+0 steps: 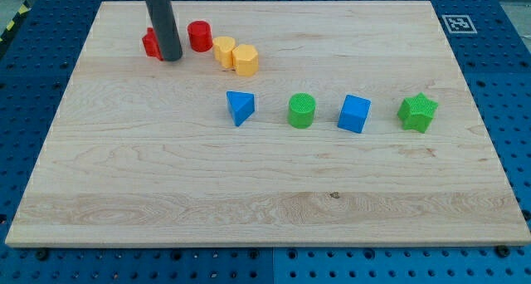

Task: Separate the yellow hexagon from yellow heart

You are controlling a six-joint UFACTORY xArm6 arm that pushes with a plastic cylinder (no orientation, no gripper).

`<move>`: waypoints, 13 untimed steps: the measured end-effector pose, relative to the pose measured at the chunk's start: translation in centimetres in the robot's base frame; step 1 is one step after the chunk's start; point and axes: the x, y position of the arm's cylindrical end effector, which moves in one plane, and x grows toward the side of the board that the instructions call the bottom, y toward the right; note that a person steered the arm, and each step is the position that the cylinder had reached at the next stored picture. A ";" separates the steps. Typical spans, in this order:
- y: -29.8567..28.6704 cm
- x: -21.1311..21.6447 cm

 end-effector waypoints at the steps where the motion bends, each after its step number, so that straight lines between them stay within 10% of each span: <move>1: -0.5 0.0; 13: 12.1 0.2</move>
